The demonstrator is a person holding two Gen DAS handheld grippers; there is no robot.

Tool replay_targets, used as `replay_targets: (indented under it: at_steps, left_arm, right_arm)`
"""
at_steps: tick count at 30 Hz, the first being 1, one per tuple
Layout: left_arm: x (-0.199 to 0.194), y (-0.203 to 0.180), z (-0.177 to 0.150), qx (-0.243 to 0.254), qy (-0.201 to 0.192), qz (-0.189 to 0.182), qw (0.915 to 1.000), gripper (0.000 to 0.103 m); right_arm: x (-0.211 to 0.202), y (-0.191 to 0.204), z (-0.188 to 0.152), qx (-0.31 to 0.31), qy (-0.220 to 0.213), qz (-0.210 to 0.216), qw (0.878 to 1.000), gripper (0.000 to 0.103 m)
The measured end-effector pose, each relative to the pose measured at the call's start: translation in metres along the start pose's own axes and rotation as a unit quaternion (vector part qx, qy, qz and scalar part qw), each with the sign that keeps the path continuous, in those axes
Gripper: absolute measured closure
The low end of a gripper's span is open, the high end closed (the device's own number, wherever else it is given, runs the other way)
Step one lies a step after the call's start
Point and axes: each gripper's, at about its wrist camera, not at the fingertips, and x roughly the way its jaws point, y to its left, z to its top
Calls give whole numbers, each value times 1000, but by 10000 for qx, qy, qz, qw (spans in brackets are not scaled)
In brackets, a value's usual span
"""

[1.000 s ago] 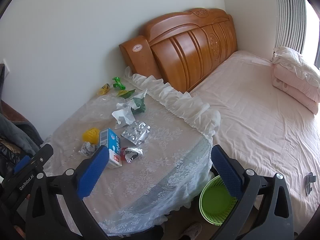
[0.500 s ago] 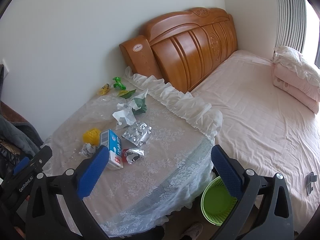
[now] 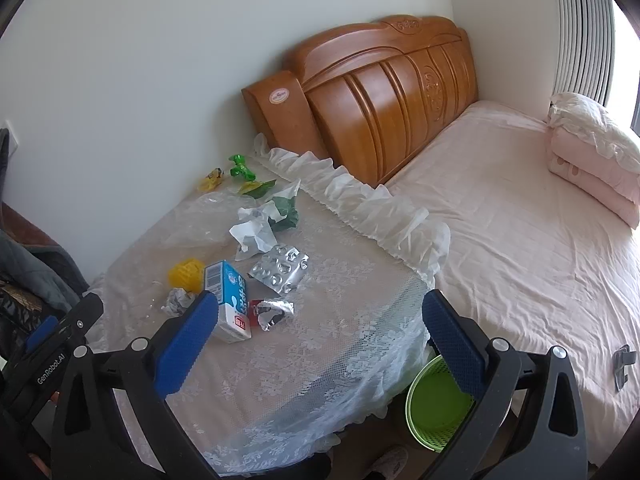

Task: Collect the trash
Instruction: 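Move both tools toward the trash on the lace table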

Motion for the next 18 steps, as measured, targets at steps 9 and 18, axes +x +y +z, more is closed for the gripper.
replay_targets:
  at_steps: [9, 18]
  left_arm:
    - [0, 2, 1, -12, 58, 16, 10000, 8]
    - [1, 8, 0, -73, 62, 64, 9999, 8]
  right_arm:
    - [1, 3, -1, 9, 19, -1, 10000, 2]
    - [1, 5, -1, -9, 27, 10, 10000, 2]
